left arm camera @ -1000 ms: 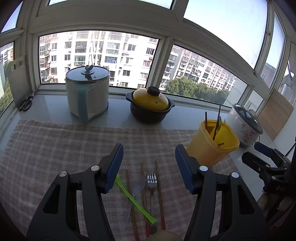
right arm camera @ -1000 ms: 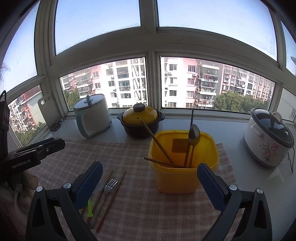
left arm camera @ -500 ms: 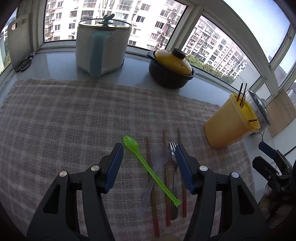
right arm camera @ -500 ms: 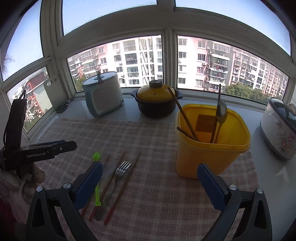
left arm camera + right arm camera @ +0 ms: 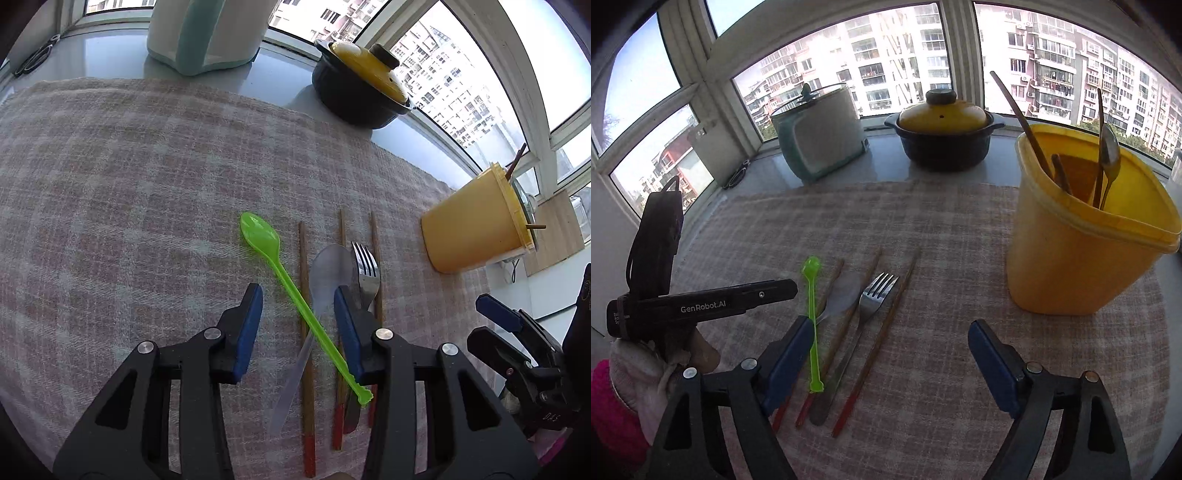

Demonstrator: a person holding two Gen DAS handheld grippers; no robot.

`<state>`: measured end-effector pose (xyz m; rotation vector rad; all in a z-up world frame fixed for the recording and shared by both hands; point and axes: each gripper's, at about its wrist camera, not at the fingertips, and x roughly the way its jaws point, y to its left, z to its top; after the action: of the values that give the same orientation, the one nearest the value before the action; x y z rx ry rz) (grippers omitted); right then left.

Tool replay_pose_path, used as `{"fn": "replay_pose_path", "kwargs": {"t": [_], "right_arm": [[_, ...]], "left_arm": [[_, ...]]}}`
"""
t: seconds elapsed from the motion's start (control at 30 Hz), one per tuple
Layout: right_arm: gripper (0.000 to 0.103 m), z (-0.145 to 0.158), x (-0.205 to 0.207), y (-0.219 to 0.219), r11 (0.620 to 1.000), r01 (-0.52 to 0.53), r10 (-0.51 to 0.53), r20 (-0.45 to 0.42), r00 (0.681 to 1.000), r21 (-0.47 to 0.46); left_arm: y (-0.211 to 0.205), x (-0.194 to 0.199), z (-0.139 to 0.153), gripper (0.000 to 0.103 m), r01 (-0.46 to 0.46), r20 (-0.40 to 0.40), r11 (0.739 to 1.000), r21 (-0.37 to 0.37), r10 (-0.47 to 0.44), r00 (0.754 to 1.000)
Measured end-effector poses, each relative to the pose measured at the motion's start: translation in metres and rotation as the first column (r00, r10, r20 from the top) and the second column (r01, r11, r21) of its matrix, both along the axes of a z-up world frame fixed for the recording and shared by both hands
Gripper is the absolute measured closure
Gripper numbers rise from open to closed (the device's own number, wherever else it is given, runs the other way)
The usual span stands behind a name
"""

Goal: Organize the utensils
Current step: 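Move both tools back over the remaining utensils on the cloth, then grasp the green plastic spoon with the left tool while the right tool grasps the metal fork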

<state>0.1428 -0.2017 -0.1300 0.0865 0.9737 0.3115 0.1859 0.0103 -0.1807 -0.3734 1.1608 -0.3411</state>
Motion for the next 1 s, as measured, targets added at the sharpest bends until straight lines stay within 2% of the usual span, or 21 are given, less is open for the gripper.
{"fn": "replay_pose_path", "kwargs": {"t": [0.2, 0.37, 0.6, 0.8, 1.0], "right_arm": [[0.034, -0.019, 0.011, 0.007, 0.999, -0.016, 0.020, -0.084, 0.996, 0.046], [0.047, -0.031, 0.021, 0.016, 0.999, -0.021, 0.027, -0.122, 0.992, 0.044], [0.066, -0.044, 0.038, 0.027, 0.996, -0.043, 0.056, -0.173, 0.983, 0.075], [0.069, -0.055, 0.051, 0.035, 0.994, -0.050, 0.072, -0.219, 0.973, 0.102], [0.070, -0.065, 0.061, 0.043, 0.996, -0.052, 0.069, -0.246, 0.967, 0.073]], "left_arm": [[-0.002, 0.010, -0.014, 0.067, -0.013, -0.041, 1.000, -0.010, 0.012, 0.999], [-0.008, 0.017, -0.019, 0.068, -0.003, -0.042, 1.000, 0.019, 0.004, 0.999], [-0.011, 0.027, -0.024, 0.074, -0.001, -0.035, 0.999, 0.034, 0.002, 0.999], [-0.013, 0.035, -0.028, 0.087, -0.003, -0.016, 0.998, 0.067, 0.004, 1.000], [-0.014, 0.039, -0.029, 0.090, -0.007, 0.005, 0.997, 0.080, 0.007, 1.000]]}}
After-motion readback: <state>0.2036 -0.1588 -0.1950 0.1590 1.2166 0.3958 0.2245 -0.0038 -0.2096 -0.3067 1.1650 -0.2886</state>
